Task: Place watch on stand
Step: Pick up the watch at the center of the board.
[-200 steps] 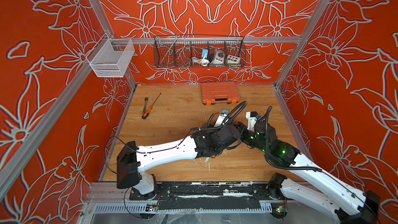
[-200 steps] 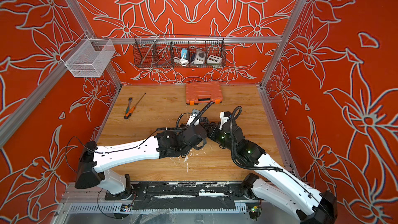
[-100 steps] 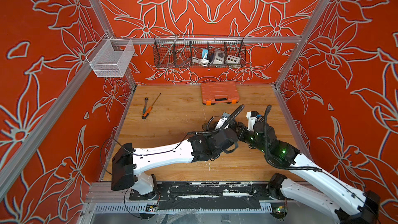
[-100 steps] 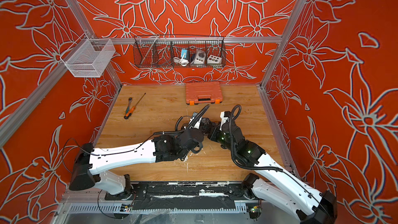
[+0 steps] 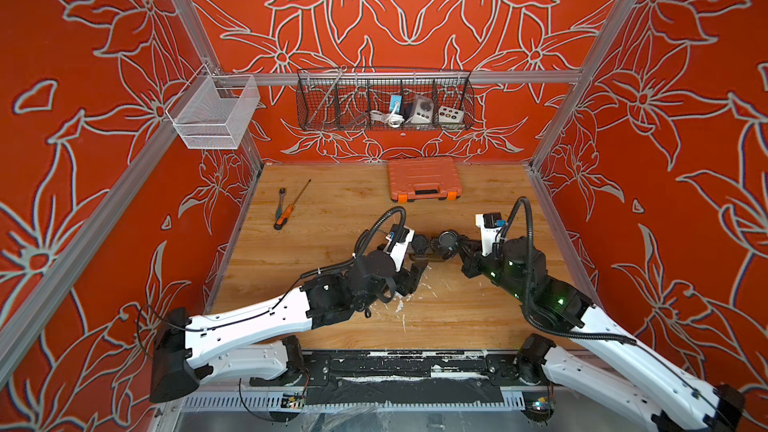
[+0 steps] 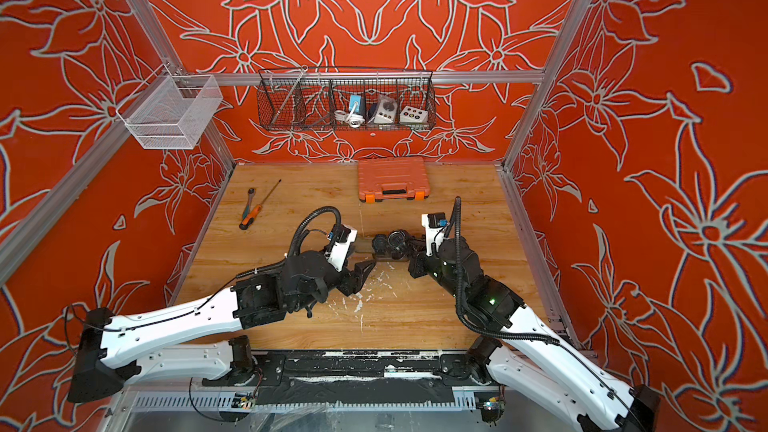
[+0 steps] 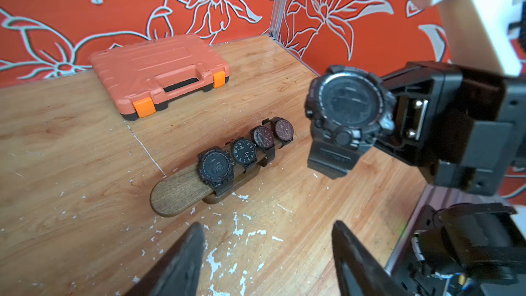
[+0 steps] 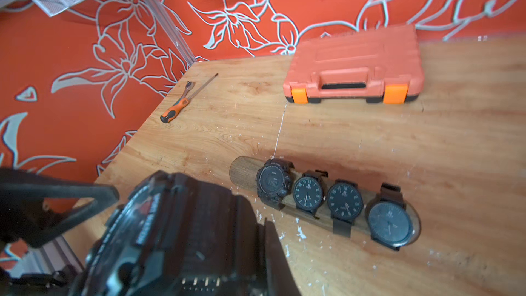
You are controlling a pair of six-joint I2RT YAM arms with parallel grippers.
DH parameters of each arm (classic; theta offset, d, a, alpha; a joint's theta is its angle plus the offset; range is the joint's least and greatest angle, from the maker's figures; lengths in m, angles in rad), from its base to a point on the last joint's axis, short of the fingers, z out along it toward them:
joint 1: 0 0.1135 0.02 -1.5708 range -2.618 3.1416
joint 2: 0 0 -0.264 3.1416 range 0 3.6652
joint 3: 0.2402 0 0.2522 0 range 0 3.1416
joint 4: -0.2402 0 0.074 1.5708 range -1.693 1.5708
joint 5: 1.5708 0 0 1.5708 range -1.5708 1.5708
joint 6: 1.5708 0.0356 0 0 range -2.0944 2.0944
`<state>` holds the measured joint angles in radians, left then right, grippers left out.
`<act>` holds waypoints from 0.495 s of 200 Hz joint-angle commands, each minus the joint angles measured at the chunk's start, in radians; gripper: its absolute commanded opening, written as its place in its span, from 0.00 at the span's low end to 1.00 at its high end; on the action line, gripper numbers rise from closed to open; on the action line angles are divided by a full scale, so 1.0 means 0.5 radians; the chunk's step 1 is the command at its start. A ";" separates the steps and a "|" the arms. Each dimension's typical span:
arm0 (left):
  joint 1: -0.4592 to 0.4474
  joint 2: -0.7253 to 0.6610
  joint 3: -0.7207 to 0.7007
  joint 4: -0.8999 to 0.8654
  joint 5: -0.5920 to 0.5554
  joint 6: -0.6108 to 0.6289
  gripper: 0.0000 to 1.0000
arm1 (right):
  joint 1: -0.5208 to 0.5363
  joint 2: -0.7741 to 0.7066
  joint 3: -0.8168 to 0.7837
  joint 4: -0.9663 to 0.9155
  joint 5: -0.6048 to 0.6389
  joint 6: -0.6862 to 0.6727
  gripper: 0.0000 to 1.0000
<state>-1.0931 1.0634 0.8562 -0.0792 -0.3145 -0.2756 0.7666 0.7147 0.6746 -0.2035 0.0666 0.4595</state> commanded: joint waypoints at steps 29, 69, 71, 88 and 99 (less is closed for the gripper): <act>0.010 -0.029 -0.010 0.155 0.309 0.110 0.80 | -0.004 -0.065 -0.093 0.203 -0.109 -0.397 0.00; 0.009 0.082 0.052 0.169 0.479 0.088 0.82 | 0.002 -0.018 -0.118 0.269 -0.190 -0.420 0.00; 0.008 0.088 0.060 0.162 0.479 0.087 0.82 | 0.003 -0.017 -0.120 0.273 -0.194 -0.418 0.00; 0.008 0.132 0.113 0.122 0.469 0.078 0.82 | 0.010 -0.006 -0.128 0.296 -0.202 -0.421 0.00; 0.009 0.167 0.150 0.082 0.412 0.055 0.82 | 0.018 -0.004 -0.135 0.307 -0.198 -0.428 0.00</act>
<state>-1.0920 1.1206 0.8799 -0.0216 -0.1093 -0.2436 0.7673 0.7139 0.6212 -0.1078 -0.0067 0.2752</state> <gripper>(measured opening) 0.816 0.086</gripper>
